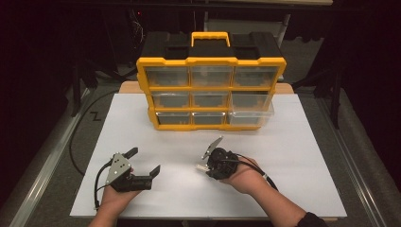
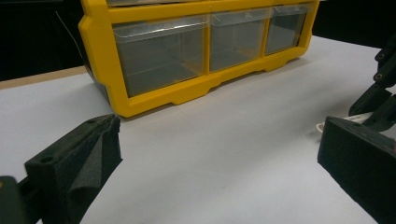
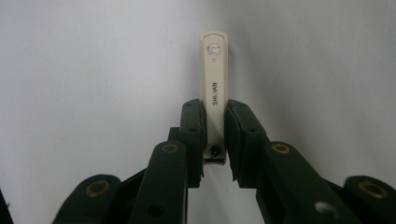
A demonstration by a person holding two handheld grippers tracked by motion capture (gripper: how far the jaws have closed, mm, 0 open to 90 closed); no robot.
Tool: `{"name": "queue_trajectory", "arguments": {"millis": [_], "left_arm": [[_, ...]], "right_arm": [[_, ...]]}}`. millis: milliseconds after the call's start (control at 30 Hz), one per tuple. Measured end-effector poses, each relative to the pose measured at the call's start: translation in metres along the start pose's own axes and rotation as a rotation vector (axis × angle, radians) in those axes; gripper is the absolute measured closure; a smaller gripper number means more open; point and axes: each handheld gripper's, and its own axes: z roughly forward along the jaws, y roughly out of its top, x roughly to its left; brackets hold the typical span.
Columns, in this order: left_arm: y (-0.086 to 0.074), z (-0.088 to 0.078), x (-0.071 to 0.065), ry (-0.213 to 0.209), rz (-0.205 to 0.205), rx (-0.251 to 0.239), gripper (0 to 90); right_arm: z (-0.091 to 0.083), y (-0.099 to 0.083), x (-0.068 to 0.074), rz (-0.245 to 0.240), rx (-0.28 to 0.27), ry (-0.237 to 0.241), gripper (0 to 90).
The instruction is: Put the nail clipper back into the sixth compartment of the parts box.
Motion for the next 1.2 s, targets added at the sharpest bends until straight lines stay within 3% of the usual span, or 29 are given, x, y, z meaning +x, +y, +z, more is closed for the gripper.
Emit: {"name": "queue_trajectory", "arguments": {"millis": [333,933,1200], "left_arm": [[0.000,0.000,0.000,0.001,0.000,0.001,0.4],[-0.001,0.000,0.000,0.007,0.006,-0.005,0.4],[-0.001,0.000,0.001,0.010,0.010,-0.006,0.4]], "right_arm": [[-0.011,-0.014,-0.011,0.001,-0.002,-0.001,79.6],[-0.026,-0.044,-0.025,-0.003,0.047,-0.005,79.6],[-0.034,-0.056,-0.033,0.024,0.051,-0.001,79.6]]}}
